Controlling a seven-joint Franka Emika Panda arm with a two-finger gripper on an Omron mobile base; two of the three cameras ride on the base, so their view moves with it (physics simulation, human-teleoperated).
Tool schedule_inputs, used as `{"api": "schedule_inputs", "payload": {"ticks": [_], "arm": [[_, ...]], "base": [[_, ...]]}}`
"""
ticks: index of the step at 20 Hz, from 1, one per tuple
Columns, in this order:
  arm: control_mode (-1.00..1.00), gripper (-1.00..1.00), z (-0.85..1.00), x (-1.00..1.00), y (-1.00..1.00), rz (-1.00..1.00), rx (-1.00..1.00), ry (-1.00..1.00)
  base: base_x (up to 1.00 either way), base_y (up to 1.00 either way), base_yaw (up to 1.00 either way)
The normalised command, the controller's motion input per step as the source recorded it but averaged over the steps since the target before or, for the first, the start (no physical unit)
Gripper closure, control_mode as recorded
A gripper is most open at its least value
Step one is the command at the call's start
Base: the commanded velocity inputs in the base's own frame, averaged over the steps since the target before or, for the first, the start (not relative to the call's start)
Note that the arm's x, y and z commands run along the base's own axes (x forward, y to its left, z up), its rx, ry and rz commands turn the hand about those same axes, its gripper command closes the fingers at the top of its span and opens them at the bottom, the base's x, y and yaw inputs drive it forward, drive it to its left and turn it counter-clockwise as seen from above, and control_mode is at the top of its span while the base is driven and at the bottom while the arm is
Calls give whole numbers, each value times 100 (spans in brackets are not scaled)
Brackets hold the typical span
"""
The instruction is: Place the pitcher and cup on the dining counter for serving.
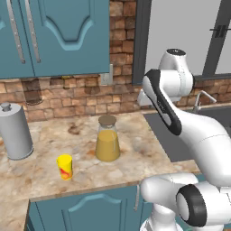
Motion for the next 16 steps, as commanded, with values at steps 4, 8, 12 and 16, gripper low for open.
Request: {"api": "schedule_inputs", "payload": {"ticks": [4, 8, 12, 16], "arm": [[-100, -100, -12, -21, 53, -1, 0, -1], [-100, -100, -45, -51, 95, 0, 0, 0], [-100, -100, -91, -21, 97, 0, 0, 0], [-100, -100, -86, 0, 79, 0, 0, 0]], "base": [[0, 0, 0], [0, 0, 0], [0, 0, 0], [0, 0, 0]]}}
